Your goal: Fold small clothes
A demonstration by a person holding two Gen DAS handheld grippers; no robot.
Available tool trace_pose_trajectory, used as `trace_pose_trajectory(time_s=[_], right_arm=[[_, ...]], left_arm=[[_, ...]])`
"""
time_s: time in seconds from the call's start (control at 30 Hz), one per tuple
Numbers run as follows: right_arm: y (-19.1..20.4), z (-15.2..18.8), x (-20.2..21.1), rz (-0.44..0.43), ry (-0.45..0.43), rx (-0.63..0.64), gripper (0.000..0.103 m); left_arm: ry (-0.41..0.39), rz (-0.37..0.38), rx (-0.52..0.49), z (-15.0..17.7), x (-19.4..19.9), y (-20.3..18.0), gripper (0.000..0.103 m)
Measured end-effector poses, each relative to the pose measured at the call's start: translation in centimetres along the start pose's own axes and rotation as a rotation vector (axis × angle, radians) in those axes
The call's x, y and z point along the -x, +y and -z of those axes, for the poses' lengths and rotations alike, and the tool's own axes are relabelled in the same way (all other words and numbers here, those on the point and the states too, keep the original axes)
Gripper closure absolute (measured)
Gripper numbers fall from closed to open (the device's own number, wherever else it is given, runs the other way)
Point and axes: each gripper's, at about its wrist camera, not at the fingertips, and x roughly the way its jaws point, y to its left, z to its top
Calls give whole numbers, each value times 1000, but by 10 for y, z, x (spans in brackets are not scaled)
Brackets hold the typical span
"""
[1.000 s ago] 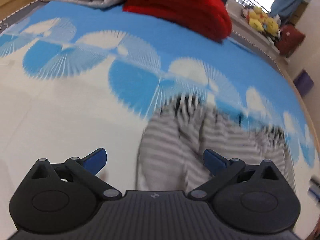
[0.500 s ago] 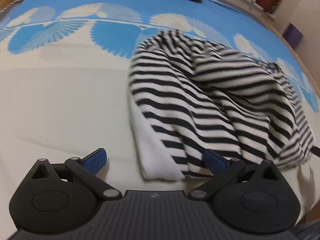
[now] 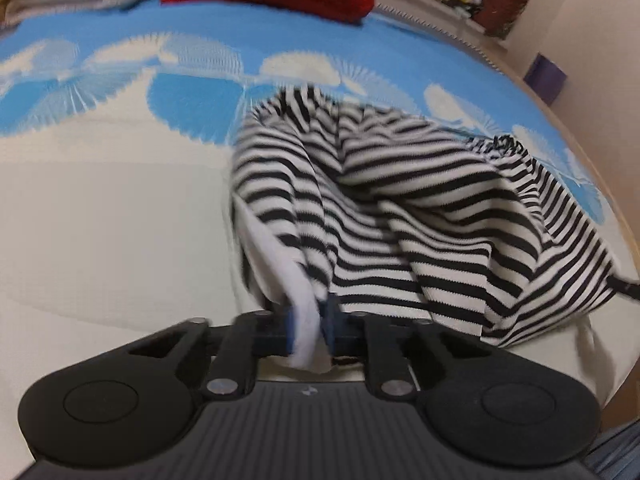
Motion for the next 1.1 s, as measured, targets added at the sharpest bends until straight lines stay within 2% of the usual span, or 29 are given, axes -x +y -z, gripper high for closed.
trace_pose_trajectory(time_s=[0.07, 0.13, 0.17, 0.2, 0.23, 0.27, 0.33, 0.4, 0.43, 0.47, 0.53, 0.57, 0.63, 0.7, 0.73, 0.77, 0.8, 0.83, 0.87, 0.9, 0.93, 1.0, 1.03, 1.1], right_arm=[[-26, 0, 16, -64, -13, -87, 93], [-64, 3, 7, -66, 51, -236, 93], [-75, 6, -1, -41, 83, -272, 93], [-79, 8, -8, -18, 115, -264, 93], [-78, 11, -14, 19, 128, -238, 92], [-74, 13, -15, 45, 120, -211, 92], [-71, 12, -13, 54, 92, -214, 92], [-69, 11, -11, 37, 93, -219, 91], [-68, 11, -11, 45, 92, -217, 89], [-68, 12, -10, 49, 95, -221, 85], [-70, 13, -11, 61, 104, -236, 76], [-71, 10, -12, 71, 104, -238, 64], [-73, 10, -7, 111, 85, -230, 51], [-71, 11, -3, 144, 62, -200, 47], [-71, 12, -3, 143, 60, -190, 47], [-71, 13, -4, 136, 65, -181, 47], [-69, 14, -6, 120, 75, -171, 47], [-67, 14, -9, 101, 87, -161, 48], [-65, 15, -13, 80, 97, -154, 64], [-62, 15, -16, 62, 102, -144, 85], [-59, 15, -17, 58, 105, -126, 93], [-56, 13, -9, 80, 79, -107, 95], [-58, 12, -1, 81, 57, -111, 95], [-69, 9, 9, 62, 46, -142, 95]], left_arm=[[-3, -12, -7, 2, 7, 14, 98], [30, -66, 23, 4, -2, 31, 103], [40, -120, 31, 6, -7, 36, 103], [32, -209, -14, 7, -10, 37, 103], [29, -253, -22, 6, -11, 40, 103], [19, -240, 14, 4, -9, 47, 103], [-27, -145, 72, 3, 4, 52, 102], [-46, -42, 79, 5, 13, 45, 81], [-44, 8, 75, 7, 15, 39, 45], [-42, 49, 64, 10, 16, 32, 20], [-39, 86, 10, 16, 14, 15, 5], [-27, 95, -46, 20, 10, 3, 5], [17, 82, -153, 30, -4, -17, 5], [68, 42, -233, 38, -20, -32, 5], [70, 25, -256, 42, -26, -37, 10], [39, 12, -266, 44, -28, -42, 42], [28, 35, -271, 43, -28, -44, 62], [29, 39, -259, 41, -27, -46, 77], [15, 38, -239, 38, -21, -46, 87], [-6, 41, -235, 34, -13, -48, 87], [-36, 39, -243, 32, -1, -47, 89], [-66, 30, -270, 32, 15, -41, 90], [-45, 15, -280, 34, 12, -35, 91], [47, -50, -266, 41, -10, -19, 93]])
